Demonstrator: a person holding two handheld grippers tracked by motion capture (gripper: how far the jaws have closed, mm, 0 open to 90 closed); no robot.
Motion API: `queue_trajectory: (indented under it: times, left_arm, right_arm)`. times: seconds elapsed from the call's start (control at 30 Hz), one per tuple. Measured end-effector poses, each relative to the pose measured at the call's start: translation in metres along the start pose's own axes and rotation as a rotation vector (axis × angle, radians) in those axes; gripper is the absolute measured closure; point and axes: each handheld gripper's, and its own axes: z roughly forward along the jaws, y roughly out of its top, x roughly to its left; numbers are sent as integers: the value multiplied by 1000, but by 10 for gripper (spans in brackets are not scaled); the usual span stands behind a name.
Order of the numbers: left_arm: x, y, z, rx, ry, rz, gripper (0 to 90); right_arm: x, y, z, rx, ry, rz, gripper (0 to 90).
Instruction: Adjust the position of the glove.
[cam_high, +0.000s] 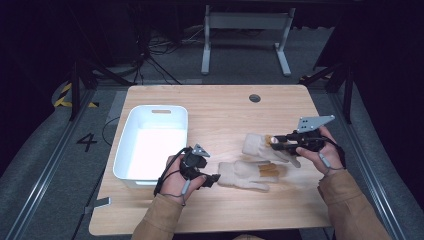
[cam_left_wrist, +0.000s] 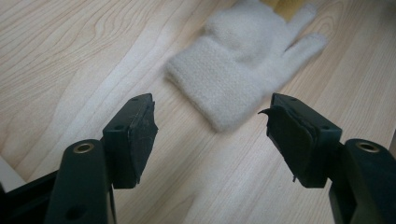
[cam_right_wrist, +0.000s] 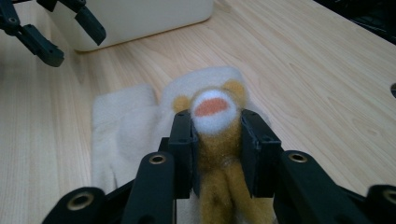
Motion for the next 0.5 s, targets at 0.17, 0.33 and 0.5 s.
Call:
queue_trajectory:
  times: [0.17, 0.33, 0.5]
  left_arm:
    - [-1, 0, 0, 1, -1, 1, 334]
    - [-1, 0, 0, 3, -2, 2, 334]
    - [-1, 0, 1, 18, -3, -1, 324]
  right_arm:
    - [10, 6, 8, -2, 45, -21, 685]
    - [17, 8, 17, 15, 78, -39, 685]
    - [26, 11, 27, 25, 107, -56, 684]
